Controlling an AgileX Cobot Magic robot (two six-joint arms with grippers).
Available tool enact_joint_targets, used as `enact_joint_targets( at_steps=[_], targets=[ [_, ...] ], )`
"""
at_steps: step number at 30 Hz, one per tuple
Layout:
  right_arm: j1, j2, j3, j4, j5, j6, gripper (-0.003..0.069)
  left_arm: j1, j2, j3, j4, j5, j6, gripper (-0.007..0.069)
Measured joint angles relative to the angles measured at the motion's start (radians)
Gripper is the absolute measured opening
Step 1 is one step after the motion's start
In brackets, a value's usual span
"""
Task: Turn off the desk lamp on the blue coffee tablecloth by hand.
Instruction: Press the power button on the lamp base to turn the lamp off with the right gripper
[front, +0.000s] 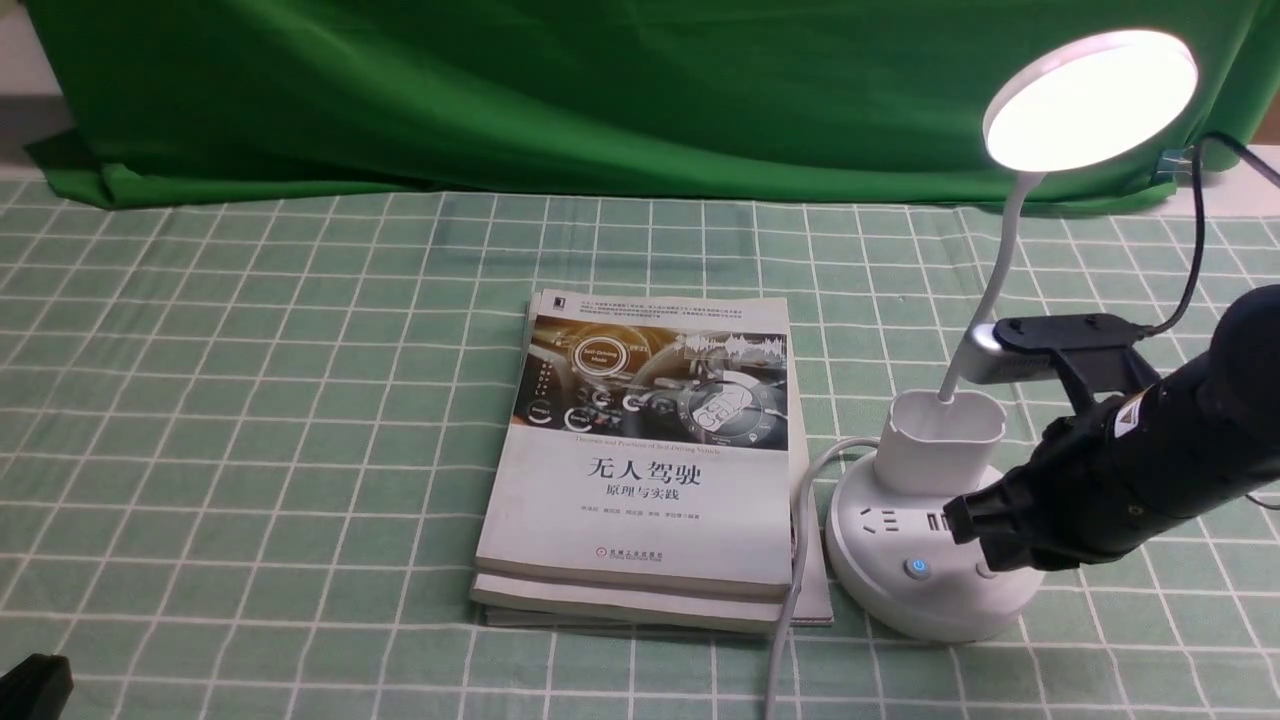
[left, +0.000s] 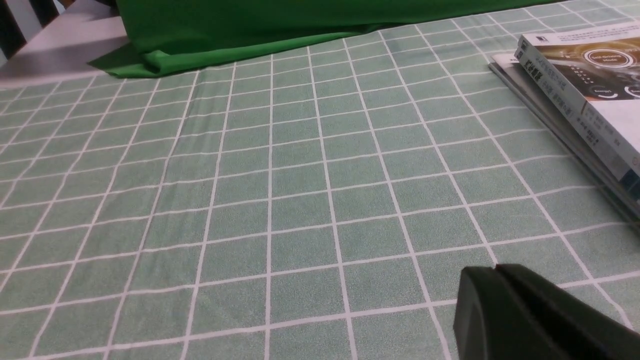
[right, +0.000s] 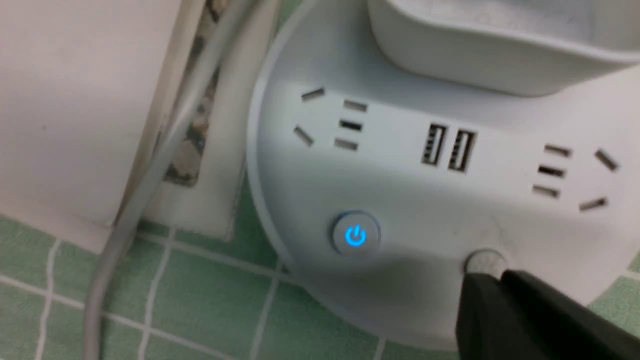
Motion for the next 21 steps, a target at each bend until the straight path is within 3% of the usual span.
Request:
enact_joint_targets(
  at_steps=[21],
  targets=[
    [0.013,0.062,-0.029,0.004,-0.002,-0.001,0.0040,0.000,0.000,0.000,0.000,-0.001,0.000,0.0000]
  ],
)
